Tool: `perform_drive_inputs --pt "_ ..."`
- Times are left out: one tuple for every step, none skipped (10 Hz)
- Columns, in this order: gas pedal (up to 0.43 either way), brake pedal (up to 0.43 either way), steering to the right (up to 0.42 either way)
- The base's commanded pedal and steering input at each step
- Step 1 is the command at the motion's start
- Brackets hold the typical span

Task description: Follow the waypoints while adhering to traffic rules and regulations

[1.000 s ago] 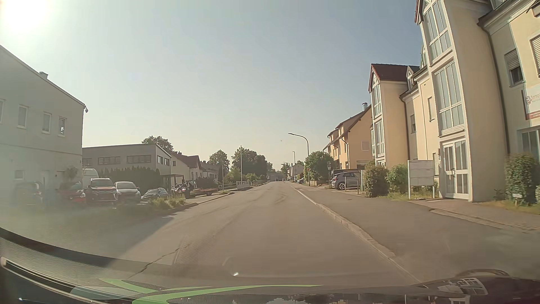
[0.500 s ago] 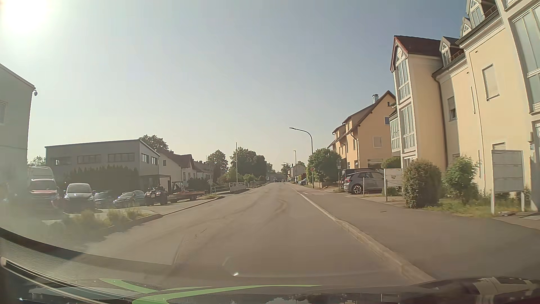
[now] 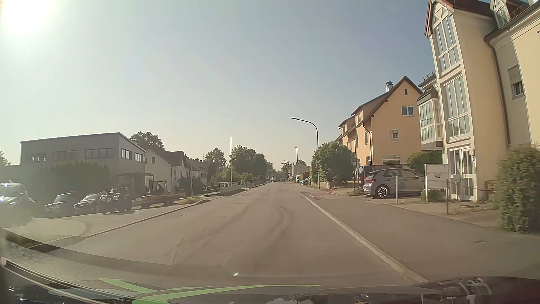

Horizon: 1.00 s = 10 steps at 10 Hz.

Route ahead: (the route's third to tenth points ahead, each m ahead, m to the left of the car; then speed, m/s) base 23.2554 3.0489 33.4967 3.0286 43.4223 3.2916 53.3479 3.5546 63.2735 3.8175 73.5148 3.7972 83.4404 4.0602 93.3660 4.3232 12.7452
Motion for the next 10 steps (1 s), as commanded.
perform_drive_inputs --pt "0.13 0.0 -0.001" --pt "0.13 0.0 -0.002" --pt "0.13 0.0 -0.001" --pt "0.13 0.0 -0.002" --pt "0.087 0.0 -0.002" --pt "0.079 0.0 -0.002" --pt "0.087 0.0 -0.002" --pt "0.087 0.0 -0.002" --pt "0.087 0.0 -0.002" --pt "0.087 0.0 -0.002"
